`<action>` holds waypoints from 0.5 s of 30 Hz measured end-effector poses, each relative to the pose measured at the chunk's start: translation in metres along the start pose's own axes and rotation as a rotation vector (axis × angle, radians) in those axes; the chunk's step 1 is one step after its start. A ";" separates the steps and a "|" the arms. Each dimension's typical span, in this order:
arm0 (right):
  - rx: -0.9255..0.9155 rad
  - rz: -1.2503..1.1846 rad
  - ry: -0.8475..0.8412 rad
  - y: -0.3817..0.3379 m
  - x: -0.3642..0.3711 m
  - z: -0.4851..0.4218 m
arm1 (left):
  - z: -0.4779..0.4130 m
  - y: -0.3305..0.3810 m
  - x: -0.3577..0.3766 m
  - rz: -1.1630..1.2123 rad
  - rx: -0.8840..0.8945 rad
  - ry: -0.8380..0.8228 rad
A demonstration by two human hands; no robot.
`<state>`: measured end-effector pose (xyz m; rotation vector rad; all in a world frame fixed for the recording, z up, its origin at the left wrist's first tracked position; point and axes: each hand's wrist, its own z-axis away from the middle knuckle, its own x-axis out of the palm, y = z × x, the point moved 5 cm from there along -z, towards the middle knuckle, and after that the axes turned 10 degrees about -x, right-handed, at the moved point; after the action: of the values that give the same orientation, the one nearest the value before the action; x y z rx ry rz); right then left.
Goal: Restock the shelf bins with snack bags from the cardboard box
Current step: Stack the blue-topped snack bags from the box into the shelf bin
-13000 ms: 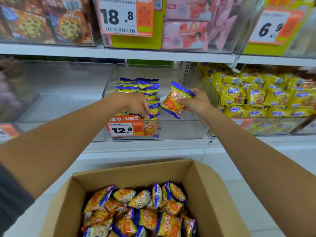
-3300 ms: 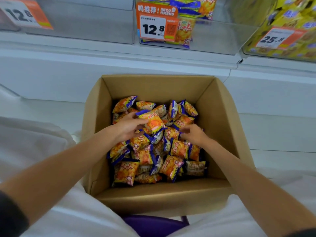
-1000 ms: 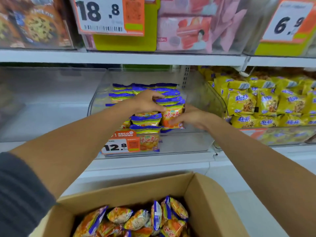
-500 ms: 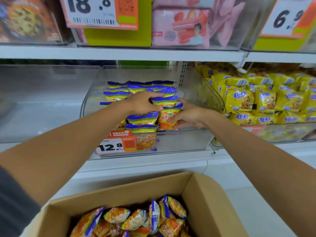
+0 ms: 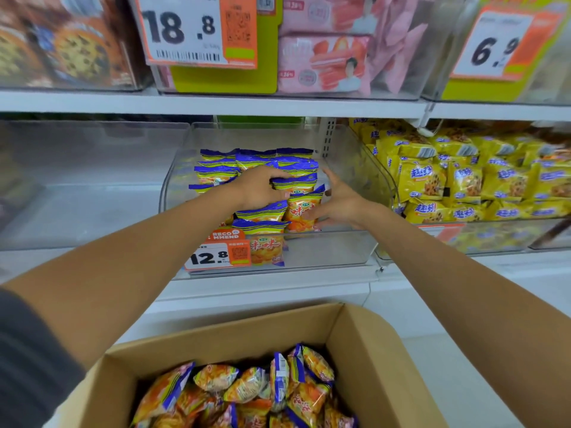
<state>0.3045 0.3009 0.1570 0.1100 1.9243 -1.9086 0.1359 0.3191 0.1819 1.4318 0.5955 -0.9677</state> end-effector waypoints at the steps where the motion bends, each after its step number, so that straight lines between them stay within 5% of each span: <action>1: -0.037 0.067 0.020 -0.003 -0.003 0.004 | 0.006 0.000 -0.001 0.008 -0.016 0.018; 9: -0.372 0.551 0.351 -0.047 0.016 0.079 | 0.096 0.016 -0.008 0.195 -0.020 0.389; 15: -0.255 0.531 0.042 0.000 0.090 0.156 | 0.185 -0.016 0.044 0.231 -0.174 0.249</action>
<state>0.2606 0.1280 0.1308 0.5292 1.9036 -1.3170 0.1071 0.1321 0.1544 1.4375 0.6628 -0.5470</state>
